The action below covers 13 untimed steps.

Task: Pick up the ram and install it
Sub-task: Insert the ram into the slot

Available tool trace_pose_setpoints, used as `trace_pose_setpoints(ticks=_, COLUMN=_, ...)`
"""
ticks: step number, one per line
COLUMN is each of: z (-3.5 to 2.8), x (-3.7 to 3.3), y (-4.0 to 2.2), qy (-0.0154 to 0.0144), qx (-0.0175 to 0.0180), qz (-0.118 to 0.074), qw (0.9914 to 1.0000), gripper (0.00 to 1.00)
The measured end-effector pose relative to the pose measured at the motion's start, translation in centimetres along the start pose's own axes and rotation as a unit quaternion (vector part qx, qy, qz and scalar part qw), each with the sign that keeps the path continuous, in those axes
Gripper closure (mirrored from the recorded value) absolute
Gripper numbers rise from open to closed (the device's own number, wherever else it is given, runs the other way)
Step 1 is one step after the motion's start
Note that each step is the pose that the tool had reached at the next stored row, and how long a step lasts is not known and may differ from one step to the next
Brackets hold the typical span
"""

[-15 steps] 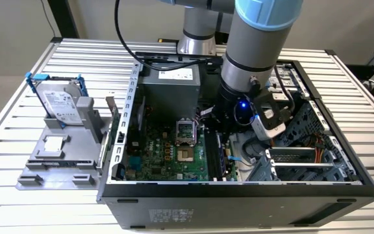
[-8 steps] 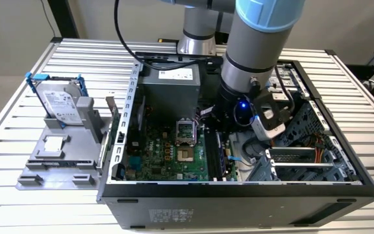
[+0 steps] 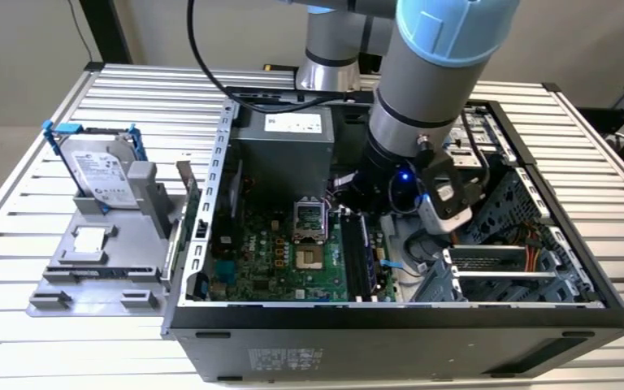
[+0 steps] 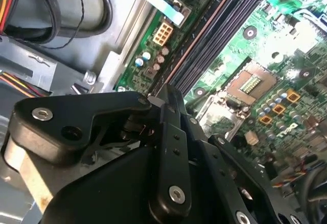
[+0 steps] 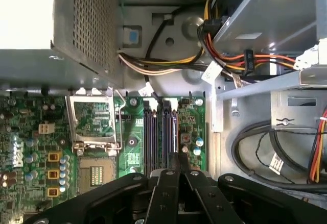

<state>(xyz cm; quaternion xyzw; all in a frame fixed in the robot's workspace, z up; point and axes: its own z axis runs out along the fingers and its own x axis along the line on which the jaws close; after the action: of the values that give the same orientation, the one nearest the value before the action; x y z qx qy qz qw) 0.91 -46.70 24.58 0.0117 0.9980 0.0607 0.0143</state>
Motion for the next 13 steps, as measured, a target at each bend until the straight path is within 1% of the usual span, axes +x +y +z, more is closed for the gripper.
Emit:
trace_pose_setpoints(ticks=1, z=0.01, x=-0.01, y=0.00, qy=-0.0005, qx=0.0007, qz=-0.004, qw=0.99999, gripper=1.00)
trace_pose_setpoints(ticks=2, z=0.00, x=0.00, y=-0.01, qy=-0.0002, qx=0.0010, qz=-0.009, qw=0.99996, gripper=1.00)
trace_pose_setpoints(ticks=4, z=0.00, x=0.00, y=0.00, qy=0.0013, qx=0.0007, qz=-0.025, qw=0.99968, gripper=1.00)
trace_pose_setpoints(ticks=6, z=-0.01, x=0.00, y=0.00, qy=0.0029, qx=0.0005, qz=-0.043, qw=0.99909, gripper=1.00)
trace_pose_setpoints(ticks=9, z=0.00, x=0.00, y=0.00, qy=0.0058, qx=-0.0002, qz=-0.069, qw=0.99762, gripper=1.00)
trace_pose_setpoints(ticks=11, z=-0.02, x=0.00, y=0.00, qy=0.0075, qx=-0.0006, qz=-0.084, qw=0.99640, gripper=1.00)
trace_pose_setpoints(ticks=13, z=-0.03, x=0.00, y=0.00, qy=0.0089, qx=-0.0011, qz=-0.100, qw=0.99496, gripper=1.00)
